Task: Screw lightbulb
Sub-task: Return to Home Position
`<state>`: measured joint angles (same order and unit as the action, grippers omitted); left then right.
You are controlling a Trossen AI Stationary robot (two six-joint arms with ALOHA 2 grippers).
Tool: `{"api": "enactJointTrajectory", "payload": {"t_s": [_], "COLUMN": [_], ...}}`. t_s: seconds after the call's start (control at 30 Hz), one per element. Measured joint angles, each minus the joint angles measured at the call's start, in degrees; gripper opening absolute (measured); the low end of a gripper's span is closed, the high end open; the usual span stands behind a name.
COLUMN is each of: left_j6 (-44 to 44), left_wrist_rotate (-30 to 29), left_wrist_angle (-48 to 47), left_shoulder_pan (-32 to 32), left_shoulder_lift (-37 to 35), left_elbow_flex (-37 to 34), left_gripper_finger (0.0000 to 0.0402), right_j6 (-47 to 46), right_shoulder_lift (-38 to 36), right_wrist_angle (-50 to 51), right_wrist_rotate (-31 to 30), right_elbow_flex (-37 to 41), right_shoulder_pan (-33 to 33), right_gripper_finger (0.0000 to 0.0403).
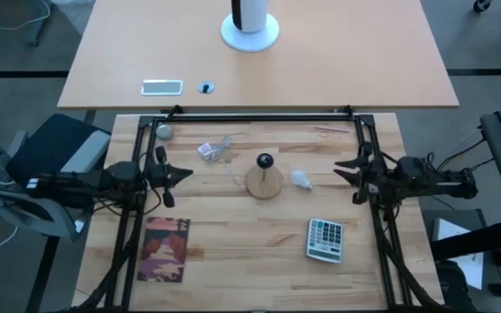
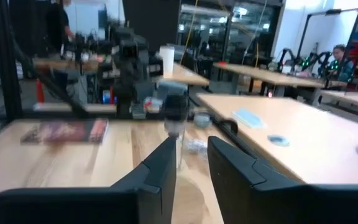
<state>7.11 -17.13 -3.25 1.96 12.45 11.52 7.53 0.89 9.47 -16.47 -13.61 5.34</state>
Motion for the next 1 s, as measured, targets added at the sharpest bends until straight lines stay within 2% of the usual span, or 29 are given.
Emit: {"api": "enactJointTrajectory", "payload": {"t_s": [0.27, 0.53, 0.63, 0.73, 0.8, 1.0], "left_j6": [1.45, 2.27, 8.52, 7.56, 6.30, 1.57], "left_wrist_rotate": [-0.20, 1.90, 8.60, 7.11, 7.18, 7.20], "left_wrist_angle": [1.10, 4.05, 6.18, 7.85, 8.23, 9.26], "left_shoulder_pan": [0.00, -0.09, -0.03, -0.09, -0.09, -0.09], "left_shoulder_lift": [-12.59, -11.56, -10.34, -9.38, -8.99, -8.46], "left_elbow_flex": [-6.80, -9.98, -10.91, -10.83, -10.81, -10.79], "left_gripper_finger": [0.0000, 0.0000, 0.0000, 0.0000, 0.0000, 0.0000], "right_j6": [-0.15, -0.69, -1.97, -3.17, -0.68, 5.38], "right_shoulder_lift": [-0.73, -0.80, -0.81, -0.82, -0.59, -0.41], "right_wrist_angle": [0.10, -1.81, -2.84, -6.33, -11.68, -14.71], "right_wrist_rotate": [0.09, 3.74, 4.78, 5.62, 6.08, 6.05], "right_elbow_flex": [1.50, 4.04, 6.63, 10.71, 12.97, 13.11], "right_shoulder_pan": [-0.01, 0.00, 0.00, -0.01, 0.00, -0.20], "right_gripper_finger": [0.0073, 0.0059, 0.0051, 0.0042, 0.0037, 0.0024]}}
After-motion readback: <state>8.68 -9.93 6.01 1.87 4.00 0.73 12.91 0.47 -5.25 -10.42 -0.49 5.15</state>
